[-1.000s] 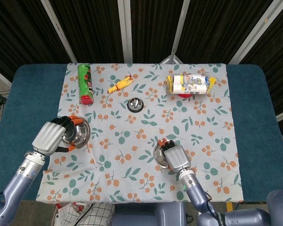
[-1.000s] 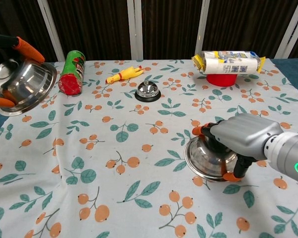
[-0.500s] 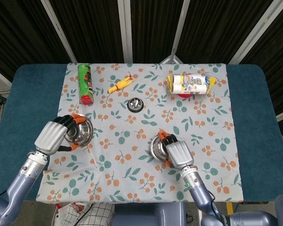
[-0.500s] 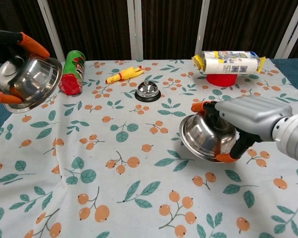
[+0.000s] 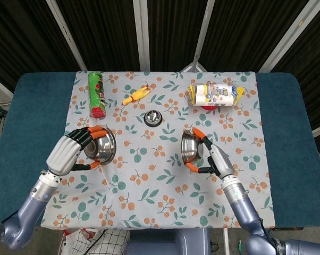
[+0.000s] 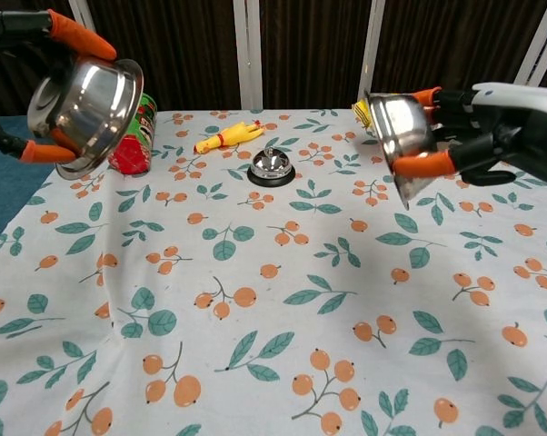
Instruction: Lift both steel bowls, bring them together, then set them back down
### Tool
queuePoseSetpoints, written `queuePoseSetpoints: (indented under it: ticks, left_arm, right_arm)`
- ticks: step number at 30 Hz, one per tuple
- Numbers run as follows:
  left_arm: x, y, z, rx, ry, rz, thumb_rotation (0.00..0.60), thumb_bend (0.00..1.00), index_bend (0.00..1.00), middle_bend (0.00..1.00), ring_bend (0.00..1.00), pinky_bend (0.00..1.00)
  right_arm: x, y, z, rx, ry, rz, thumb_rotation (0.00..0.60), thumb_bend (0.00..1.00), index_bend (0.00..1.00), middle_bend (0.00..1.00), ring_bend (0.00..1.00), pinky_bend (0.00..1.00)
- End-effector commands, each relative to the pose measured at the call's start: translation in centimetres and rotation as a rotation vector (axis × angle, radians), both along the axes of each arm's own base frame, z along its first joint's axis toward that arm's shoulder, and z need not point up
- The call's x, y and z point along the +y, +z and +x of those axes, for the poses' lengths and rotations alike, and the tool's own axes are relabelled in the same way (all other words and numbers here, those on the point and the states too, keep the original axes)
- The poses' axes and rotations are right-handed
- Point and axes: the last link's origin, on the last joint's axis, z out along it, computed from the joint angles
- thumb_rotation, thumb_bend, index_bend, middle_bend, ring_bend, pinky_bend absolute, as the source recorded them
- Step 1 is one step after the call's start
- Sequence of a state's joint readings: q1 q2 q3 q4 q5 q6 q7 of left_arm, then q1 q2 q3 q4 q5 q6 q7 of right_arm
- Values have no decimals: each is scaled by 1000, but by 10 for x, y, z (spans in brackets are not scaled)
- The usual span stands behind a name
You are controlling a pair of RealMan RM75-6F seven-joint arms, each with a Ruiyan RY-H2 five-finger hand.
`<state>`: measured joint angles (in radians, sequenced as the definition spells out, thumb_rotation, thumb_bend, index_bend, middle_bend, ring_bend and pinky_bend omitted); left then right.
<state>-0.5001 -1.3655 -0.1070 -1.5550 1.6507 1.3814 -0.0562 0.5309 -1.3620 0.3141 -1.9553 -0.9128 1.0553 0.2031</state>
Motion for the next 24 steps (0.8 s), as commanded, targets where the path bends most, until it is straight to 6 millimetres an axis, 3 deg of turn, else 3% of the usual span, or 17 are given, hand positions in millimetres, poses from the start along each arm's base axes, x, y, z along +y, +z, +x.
queuePoseSetpoints:
  ticks: [1,8,20,24]
  left_arm:
    - [-2,-7,9,-10,-21,-17,600,593,634,689,541,761]
    - [-3,-17,23,-18,-59,-23,600,590,634,688,542,761]
    - [-5,-28,44,-35,-111,-2,600,594,632,690,541,761]
    - [-5,-34,46,-30,-115,-14,600,594,632,689,542,761]
  right_arm:
    - [-12,14,5,-240,-118,81,600,335,1000,894,916,1000]
    - [-12,-1,22,-348,-166,173,600,336,1000,894,917,1000]
    - [22,-42,80,-510,-221,364,600,336,1000,894,919,1000]
    - [28,-47,97,-543,-220,388,600,336,1000,894,919,1000]
